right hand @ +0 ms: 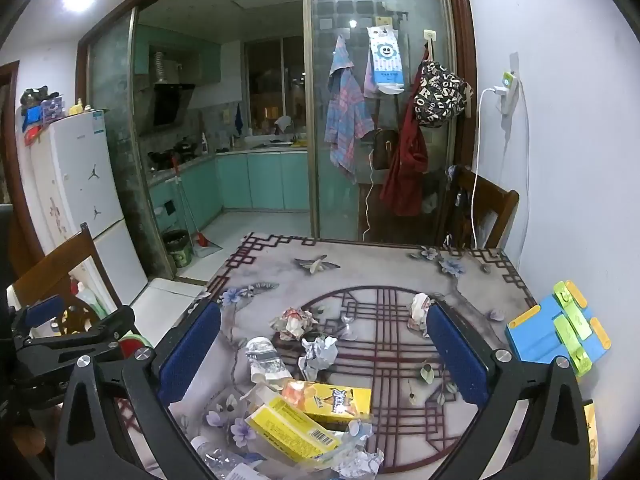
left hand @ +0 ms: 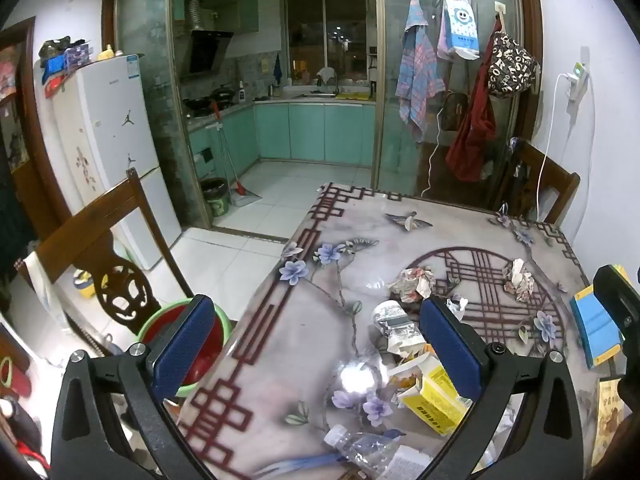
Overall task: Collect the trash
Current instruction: 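Move both tools toward the trash on the table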
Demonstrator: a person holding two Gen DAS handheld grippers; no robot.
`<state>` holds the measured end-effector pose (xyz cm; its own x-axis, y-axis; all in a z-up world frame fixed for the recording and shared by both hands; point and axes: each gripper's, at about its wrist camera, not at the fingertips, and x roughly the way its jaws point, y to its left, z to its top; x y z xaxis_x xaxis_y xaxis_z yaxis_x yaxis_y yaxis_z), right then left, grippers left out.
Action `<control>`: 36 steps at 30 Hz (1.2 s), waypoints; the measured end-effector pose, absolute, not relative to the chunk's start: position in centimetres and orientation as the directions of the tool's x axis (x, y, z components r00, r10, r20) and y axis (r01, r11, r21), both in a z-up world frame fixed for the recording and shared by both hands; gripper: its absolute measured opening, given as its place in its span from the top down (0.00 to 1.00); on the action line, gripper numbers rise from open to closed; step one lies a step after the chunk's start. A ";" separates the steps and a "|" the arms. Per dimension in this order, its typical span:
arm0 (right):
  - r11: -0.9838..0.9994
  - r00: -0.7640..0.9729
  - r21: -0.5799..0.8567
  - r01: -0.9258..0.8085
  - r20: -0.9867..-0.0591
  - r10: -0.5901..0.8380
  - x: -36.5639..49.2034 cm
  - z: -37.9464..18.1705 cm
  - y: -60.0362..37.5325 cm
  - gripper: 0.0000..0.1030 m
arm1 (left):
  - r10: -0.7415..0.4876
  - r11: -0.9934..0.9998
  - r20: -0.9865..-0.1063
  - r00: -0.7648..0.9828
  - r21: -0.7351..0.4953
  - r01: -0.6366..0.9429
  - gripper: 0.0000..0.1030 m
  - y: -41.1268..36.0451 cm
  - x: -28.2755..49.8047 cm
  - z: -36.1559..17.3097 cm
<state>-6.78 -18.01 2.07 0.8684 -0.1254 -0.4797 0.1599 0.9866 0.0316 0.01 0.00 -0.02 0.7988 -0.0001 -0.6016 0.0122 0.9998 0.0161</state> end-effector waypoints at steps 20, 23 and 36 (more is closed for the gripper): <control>0.987 0.830 0.048 0.156 -0.548 -0.104 -5.9 0.5 -18.7 0.00 | 0.005 1.000 -0.602 0.799 0.018 0.007 0.00 -0.5 0.2 0.0; 0.987 0.829 0.053 0.149 -0.552 -0.096 -5.9 0.3 -18.7 0.00 | 0.000 1.000 -0.598 0.802 0.011 0.009 0.00 -0.3 0.3 -0.2; 0.995 0.738 -0.029 0.093 -0.669 -0.089 -4.5 -1.9 -19.2 0.00 | -0.169 0.978 -0.604 0.779 -0.007 0.207 0.00 -1.2 0.0 -2.6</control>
<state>-4.50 -19.16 -1.87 0.7377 -0.0886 -0.6693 0.0935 0.9952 -0.0288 0.01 -1.17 -2.60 0.7791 -0.1694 -0.6036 0.2070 0.9783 -0.0074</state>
